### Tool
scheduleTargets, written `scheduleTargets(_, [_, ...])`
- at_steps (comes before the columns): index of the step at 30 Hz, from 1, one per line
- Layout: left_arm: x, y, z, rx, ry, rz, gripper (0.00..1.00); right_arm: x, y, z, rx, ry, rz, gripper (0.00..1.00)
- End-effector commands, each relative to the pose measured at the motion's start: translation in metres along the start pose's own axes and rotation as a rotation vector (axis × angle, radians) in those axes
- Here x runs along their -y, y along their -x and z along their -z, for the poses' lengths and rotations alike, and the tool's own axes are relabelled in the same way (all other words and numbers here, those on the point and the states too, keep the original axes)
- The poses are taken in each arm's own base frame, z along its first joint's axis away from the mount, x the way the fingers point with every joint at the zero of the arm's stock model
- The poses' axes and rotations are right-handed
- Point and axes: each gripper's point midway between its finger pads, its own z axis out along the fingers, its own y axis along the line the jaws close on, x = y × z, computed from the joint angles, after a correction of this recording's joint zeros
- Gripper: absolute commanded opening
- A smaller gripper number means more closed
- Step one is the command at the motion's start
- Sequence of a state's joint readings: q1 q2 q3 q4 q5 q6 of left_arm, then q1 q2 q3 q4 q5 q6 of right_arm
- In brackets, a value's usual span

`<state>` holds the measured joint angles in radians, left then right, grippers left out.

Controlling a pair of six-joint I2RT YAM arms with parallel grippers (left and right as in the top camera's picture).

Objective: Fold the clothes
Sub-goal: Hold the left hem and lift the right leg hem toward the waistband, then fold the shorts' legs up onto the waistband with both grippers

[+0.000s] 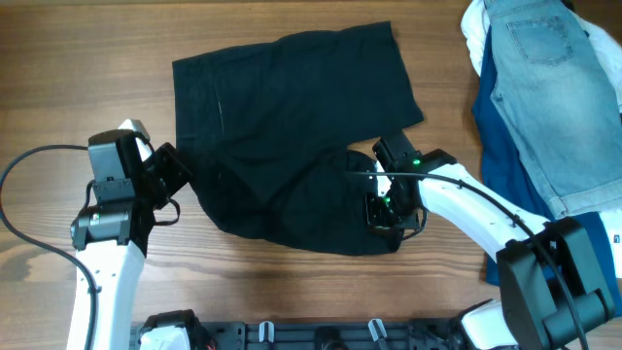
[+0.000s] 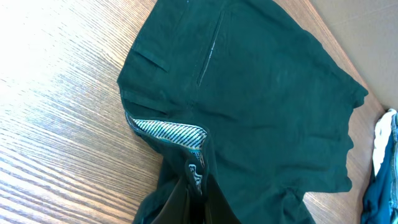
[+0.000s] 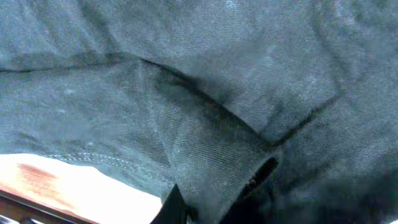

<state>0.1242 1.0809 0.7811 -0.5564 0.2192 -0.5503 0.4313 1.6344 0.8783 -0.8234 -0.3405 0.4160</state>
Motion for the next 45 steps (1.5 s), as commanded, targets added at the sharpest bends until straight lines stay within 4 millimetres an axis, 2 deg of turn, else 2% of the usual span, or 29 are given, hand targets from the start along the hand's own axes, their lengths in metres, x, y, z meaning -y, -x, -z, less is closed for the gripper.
scheduleTargets(1, [0.009, 0.008, 0.004, 0.021, -0.033, -0.026, 0.04, -0.002, 0.009, 0.014, 0.037, 0.028, 0.009, 0.04])
scheduleTargets(3, [0.013, 0.011, 0.010, 0.044, -0.049, -0.033, 0.04, 0.001, 0.018, 0.039, 0.104, 0.030, 0.009, 0.04])
scheduleTargets(5, [0.020, 0.016, 0.021, 0.083, -0.076, -0.044, 0.04, 0.008, 0.029, 0.079, 0.204, 0.023, 0.009, 0.04])
scheduleTargets(9, [0.033, 0.022, 0.054, 0.174, -0.140, -0.069, 0.04, 0.023, 0.039, 0.180, 0.490, 0.026, 0.007, 0.04])
scheduleTargets(11, [0.034, 0.018, 0.068, 0.191, -0.151, -0.074, 0.04, 0.027, 0.037, 0.211, 0.596, 0.030, 0.011, 0.04])
scheduleTargets(17, [0.022, -0.009, 0.093, 0.166, -0.135, -0.067, 0.04, 0.036, 0.014, 0.241, 0.703, 0.019, -0.005, 0.04])
scheduleTargets(20, [0.021, -0.018, 0.113, 0.178, -0.142, -0.071, 0.04, 0.040, 0.002, 0.258, 0.773, -0.023, 0.001, 0.04])
scheduleTargets(23, [0.018, -0.025, 0.127, 0.178, -0.128, -0.075, 0.04, 0.046, 0.006, 0.265, 0.810, -0.062, -0.011, 0.04])
scheduleTargets(26, [0.006, -0.023, 0.123, 0.186, -0.065, -0.061, 0.04, 0.047, 0.026, 0.260, 0.796, -0.066, -0.012, 0.04])
scheduleTargets(30, [-0.004, 0.002, 0.109, 0.243, 0.031, -0.042, 0.04, 0.053, 0.096, 0.240, 0.788, -0.067, -0.004, 0.04])
scheduleTargets(32, [-0.003, 0.017, 0.095, 0.253, 0.055, -0.040, 0.04, 0.055, 0.129, 0.235, 0.823, -0.069, 0.022, 0.04])
scheduleTargets(35, [-0.002, 0.030, 0.071, 0.235, 0.075, -0.036, 0.04, 0.056, 0.167, 0.229, 0.878, -0.064, 0.040, 0.04])
scheduleTargets(36, [-0.001, 0.036, 0.057, 0.225, 0.081, -0.035, 0.04, 0.056, 0.183, 0.226, 0.899, -0.055, 0.050, 0.04])
scheduleTargets(39, [-0.001, 0.050, 0.020, 0.204, 0.095, -0.031, 0.04, 0.053, 0.208, 0.215, 0.924, -0.017, 0.076, 0.04])
scheduleTargets(41, [-0.001, 0.063, -0.014, 0.201, 0.094, -0.032, 0.04, 0.052, 0.230, 0.203, 0.941, 0.006, 0.093, 0.04])
scheduleTargets(45, [0.008, 0.085, -0.038, 0.263, 0.050, -0.041, 0.04, 0.045, 0.257, 0.196, 1.002, 0.057, 0.136, 0.04])
